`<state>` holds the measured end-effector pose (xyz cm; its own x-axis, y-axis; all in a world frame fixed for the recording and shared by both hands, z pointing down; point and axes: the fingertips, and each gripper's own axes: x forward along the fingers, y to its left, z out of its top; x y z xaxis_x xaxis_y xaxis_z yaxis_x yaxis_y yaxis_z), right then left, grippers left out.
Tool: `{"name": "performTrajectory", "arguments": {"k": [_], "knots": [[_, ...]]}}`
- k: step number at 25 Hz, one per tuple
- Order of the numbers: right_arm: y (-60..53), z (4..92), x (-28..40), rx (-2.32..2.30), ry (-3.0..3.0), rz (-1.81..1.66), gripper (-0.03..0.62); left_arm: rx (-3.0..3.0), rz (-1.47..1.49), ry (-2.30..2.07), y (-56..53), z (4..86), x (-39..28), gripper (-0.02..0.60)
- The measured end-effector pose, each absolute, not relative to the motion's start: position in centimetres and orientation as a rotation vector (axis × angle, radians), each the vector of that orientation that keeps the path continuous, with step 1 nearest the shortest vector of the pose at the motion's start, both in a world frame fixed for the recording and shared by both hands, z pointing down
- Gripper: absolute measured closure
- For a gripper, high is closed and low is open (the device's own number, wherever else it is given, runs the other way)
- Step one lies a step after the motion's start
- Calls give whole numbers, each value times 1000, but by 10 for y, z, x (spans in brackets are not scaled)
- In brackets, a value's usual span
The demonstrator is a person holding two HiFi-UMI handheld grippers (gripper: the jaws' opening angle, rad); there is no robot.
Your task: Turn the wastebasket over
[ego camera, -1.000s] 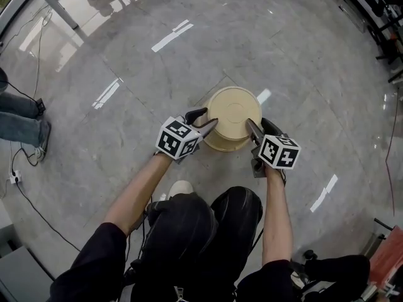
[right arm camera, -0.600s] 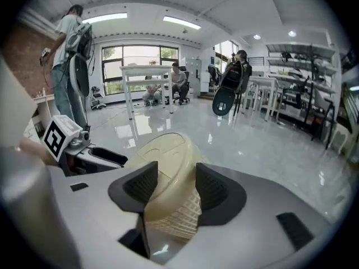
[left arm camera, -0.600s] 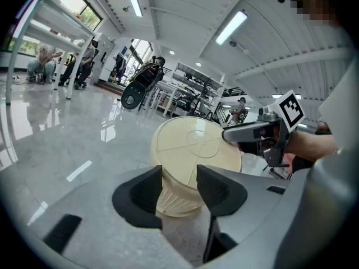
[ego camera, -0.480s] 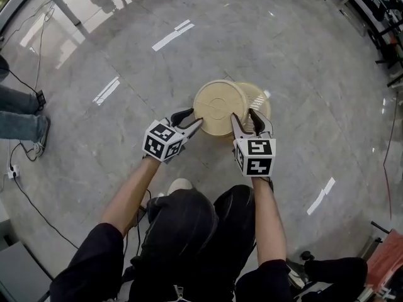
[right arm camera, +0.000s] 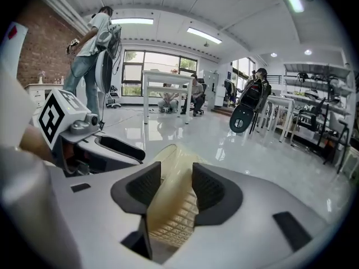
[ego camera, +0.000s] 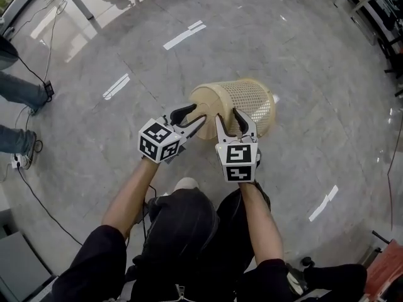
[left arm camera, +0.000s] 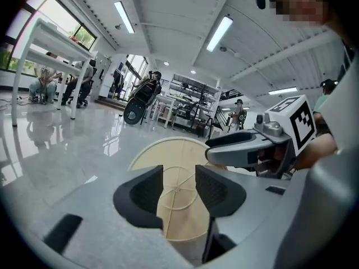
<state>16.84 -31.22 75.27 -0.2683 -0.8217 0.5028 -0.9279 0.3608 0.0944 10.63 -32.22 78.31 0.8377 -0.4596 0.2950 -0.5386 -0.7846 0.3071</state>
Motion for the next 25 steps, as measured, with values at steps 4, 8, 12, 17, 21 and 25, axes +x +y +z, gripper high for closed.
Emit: {"name": "performTrajectory", "arguments": {"k": [4,8,12,17,21,25], "knots": [[-301,757,142,1404,-2233,338,433,2603,294,-751,-314,798,100,403],[-288,773,128,1277,-2233,371,439,2613,322,-744,-304,816,92,403],[-277,798,118,1185,-2240,436,444,2596,346,-727,-297,839,83,403],[-275,810,123,1168,-2238,470,445,2548,317,-753,-297,851,75,403],[-296,804,165,1271,-2207,490,445,2563,359,-753,-298,855,84,403],[-322,799,215,1376,-2146,510,445,2563,407,-741,-295,866,92,403]]}}
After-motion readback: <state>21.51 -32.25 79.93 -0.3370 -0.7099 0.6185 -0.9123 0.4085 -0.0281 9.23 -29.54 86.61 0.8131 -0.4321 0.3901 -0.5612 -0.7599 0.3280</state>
